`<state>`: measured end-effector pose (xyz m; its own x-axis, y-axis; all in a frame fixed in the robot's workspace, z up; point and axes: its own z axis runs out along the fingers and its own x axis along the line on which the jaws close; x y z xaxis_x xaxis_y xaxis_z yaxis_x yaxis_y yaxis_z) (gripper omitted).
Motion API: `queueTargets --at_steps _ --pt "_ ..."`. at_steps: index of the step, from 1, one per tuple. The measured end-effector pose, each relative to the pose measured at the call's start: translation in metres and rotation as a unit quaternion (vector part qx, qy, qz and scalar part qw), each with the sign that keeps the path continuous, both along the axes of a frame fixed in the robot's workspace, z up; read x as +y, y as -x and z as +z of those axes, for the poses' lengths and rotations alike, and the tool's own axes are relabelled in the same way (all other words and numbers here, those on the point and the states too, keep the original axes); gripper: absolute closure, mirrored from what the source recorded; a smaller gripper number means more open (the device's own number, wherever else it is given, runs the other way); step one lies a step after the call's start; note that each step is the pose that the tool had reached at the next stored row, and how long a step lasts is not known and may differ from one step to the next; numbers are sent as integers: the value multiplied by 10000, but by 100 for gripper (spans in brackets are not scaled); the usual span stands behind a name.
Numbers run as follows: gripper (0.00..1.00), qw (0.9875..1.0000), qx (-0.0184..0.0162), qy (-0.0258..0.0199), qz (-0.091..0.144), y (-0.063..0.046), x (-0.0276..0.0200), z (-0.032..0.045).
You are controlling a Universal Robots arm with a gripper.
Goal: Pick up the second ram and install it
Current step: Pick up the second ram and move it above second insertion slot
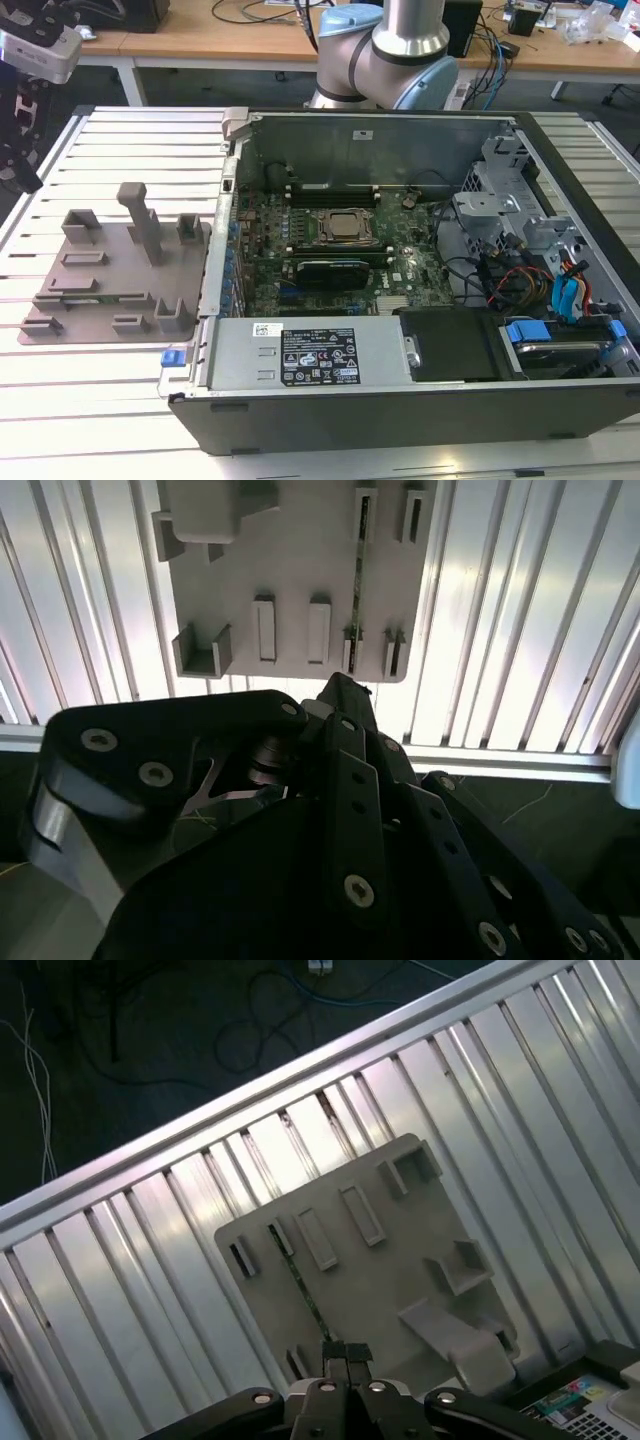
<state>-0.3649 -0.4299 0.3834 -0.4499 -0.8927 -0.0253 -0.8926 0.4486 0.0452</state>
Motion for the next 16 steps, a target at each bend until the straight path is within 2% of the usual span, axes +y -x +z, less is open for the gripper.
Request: queueTargets --at_steps 4,8,12,16 --pt "90 9998 0 0 208 0 0 0" --pt "90 9987 0 0 505 0 0 0" --pt "90 9963 0 0 862 0 0 0" --pt "90 9924 0 0 1233 0 0 0"
